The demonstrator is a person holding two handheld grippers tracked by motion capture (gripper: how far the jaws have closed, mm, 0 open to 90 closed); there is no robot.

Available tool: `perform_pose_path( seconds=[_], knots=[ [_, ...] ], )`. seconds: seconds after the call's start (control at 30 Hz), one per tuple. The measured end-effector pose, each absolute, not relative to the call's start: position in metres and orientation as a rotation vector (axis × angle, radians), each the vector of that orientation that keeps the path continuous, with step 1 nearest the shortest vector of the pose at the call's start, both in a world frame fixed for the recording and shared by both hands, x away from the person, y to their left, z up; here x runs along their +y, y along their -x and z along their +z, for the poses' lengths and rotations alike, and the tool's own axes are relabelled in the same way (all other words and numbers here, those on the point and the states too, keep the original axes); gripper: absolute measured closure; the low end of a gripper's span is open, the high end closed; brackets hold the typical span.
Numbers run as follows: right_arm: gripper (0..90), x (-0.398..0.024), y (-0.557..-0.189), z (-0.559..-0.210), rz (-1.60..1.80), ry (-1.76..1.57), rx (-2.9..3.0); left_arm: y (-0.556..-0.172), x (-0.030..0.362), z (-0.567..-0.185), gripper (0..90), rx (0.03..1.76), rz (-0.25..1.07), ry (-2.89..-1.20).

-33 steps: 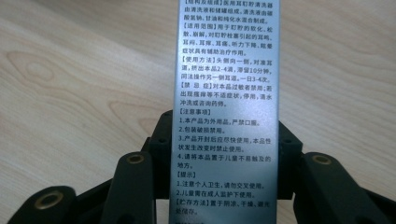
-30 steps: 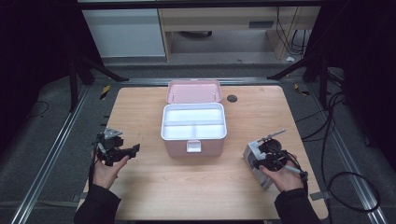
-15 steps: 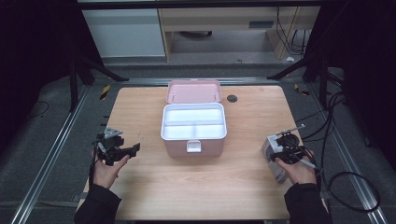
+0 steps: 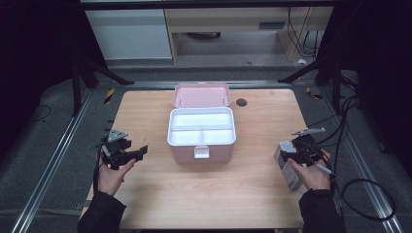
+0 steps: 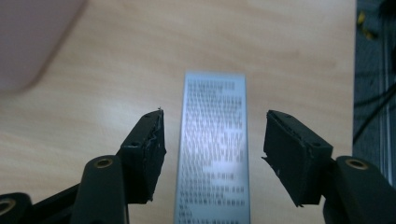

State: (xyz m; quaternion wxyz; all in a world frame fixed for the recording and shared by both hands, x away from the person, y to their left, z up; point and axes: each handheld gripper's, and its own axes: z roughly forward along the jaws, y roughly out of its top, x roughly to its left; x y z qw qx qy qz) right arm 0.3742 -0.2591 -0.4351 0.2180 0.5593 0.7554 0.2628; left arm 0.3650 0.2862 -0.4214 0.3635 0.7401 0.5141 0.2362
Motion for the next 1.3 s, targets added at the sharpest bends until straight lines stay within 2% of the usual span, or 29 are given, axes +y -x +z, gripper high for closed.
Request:
perform_pose_path(
  seconds=[0.2, 0.4, 0.67, 0.83, 1.07, 1.23, 1.3],
  knots=[
    [36.1, -0.238, -0.376, -0.407, 0.913, -1.401, 2.052, -0.37, 0.273, -0.404, 36.0, 1.269, 0.612, -1.88],
    [36.0, -0.217, -0.383, -0.395, 1.004, -1.321, 2.064, -0.379, 0.257, -0.396, 36.9, 1.224, 0.604, -1.88],
    [37.9, -0.171, -0.408, -0.397, 1.21, -1.247, 2.115, -0.399, 0.222, -0.405, 40.3, 1.173, 0.578, -1.916],
    [37.5, -0.149, -0.418, -0.406, 1.213, -1.201, 2.16, -0.408, 0.211, -0.414, 44.7, 1.163, 0.55, -1.952],
    [44.4, -0.13, -0.425, -0.421, 1.163, -1.185, 2.234, -0.415, 0.206, -0.421, 53.2, 1.145, 0.504, -1.973],
    [53.8, -0.128, -0.422, -0.422, 1.191, -1.189, 2.267, -0.416, 0.204, -0.422, 57.1, 1.139, 0.495, -1.98],
    [53.8, -0.126, -0.42, -0.422, 1.193, -1.196, 2.273, -0.416, 0.204, -0.422, 57.6, 1.136, 0.498, -1.984]
  ],
)
